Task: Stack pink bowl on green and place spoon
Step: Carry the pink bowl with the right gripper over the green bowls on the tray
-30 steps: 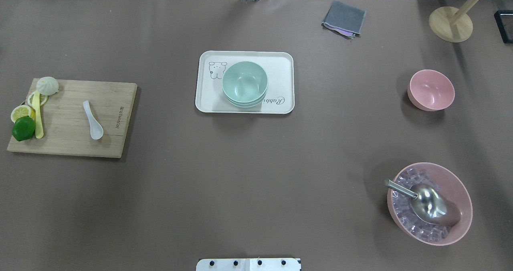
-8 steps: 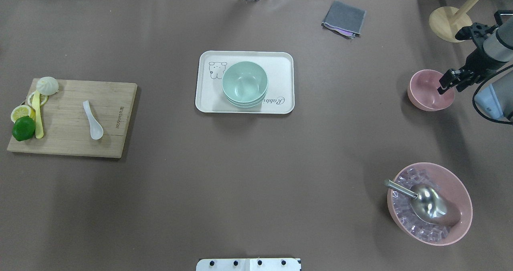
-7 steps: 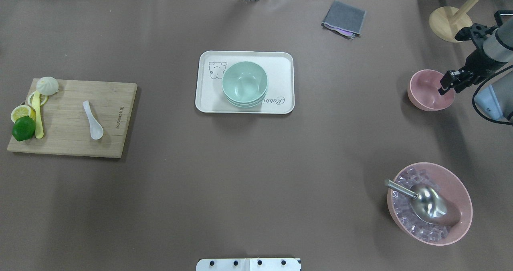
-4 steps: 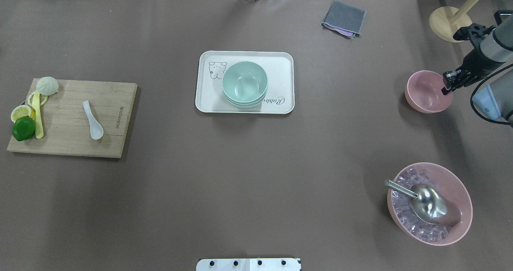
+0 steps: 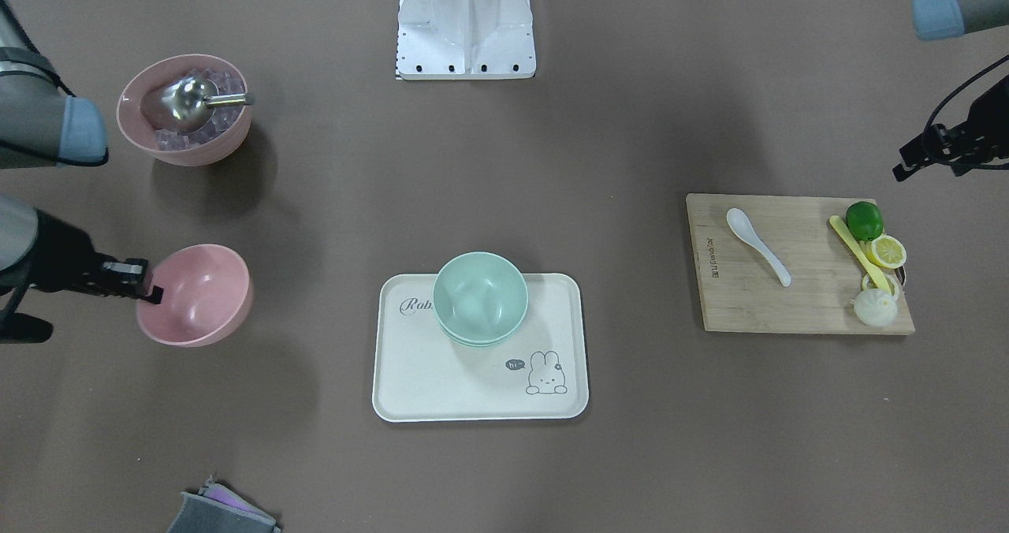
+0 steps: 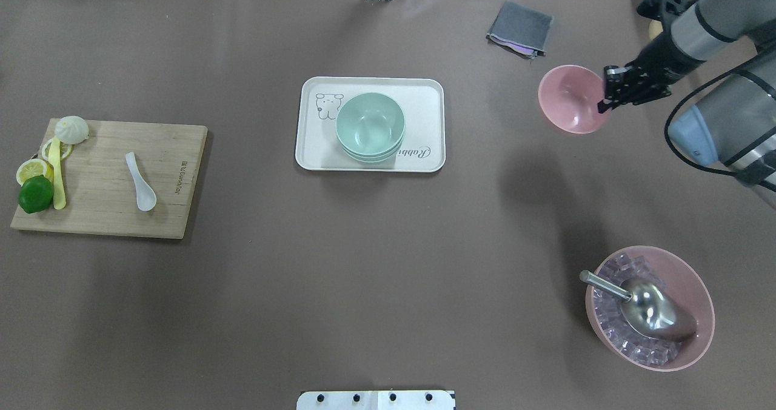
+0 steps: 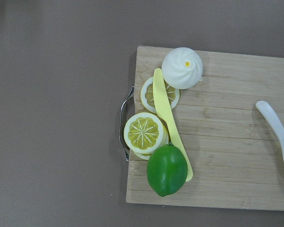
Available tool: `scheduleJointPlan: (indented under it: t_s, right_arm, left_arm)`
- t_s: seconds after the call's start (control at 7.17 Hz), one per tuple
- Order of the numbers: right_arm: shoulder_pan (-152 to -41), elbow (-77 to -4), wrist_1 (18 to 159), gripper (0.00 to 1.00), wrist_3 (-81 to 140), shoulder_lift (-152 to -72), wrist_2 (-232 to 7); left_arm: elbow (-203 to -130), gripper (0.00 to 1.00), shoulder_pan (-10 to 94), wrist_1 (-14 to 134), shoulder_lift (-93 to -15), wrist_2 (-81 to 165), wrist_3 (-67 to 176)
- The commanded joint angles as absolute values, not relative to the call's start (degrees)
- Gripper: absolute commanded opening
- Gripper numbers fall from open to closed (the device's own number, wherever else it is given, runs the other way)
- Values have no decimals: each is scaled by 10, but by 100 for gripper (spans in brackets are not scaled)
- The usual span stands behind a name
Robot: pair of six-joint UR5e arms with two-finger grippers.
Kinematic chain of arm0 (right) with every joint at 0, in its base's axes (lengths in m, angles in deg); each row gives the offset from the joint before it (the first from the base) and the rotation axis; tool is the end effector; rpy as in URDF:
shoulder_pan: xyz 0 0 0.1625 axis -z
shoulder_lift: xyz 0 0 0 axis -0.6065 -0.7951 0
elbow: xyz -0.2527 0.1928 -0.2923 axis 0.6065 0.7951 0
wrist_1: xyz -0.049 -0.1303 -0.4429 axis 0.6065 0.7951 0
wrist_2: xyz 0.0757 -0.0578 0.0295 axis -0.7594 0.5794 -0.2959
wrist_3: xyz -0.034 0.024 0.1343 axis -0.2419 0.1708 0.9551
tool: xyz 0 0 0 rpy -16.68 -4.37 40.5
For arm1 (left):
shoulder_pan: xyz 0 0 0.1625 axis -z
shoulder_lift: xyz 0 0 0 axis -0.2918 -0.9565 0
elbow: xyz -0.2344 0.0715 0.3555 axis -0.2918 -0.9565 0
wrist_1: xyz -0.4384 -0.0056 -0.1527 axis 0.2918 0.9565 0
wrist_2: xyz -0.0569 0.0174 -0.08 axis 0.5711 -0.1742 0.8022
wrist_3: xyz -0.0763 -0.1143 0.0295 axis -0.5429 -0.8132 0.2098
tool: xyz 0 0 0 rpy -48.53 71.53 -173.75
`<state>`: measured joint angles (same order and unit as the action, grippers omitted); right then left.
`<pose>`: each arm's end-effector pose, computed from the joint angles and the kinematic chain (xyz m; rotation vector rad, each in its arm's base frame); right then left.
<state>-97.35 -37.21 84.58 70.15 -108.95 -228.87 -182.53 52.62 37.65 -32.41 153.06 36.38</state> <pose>-0.3352 -0.6338 0.3850 -0.0860 -1.0548 0.1228 0.1531 -0.5212 0.5450 -0.0424 0.7998 -0.0800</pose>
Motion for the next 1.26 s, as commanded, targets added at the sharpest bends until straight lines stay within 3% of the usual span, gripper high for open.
scheduleJointPlan:
  t_s: [0.0,0.42,1.12]
  right_arm:
    - [-871,-418,843,0,890,-1021,-2240]
    - [-818,-347,843,0,964,-920,-2150]
    - [-780,-286,775,0,989,-895,-2113]
  left_arm:
    - [-1807,98,496,393,-331,1513,343]
    - [-1789,98,496,406,-333,1513,346]
    - [-1745,98,471,407,-394,1517,261]
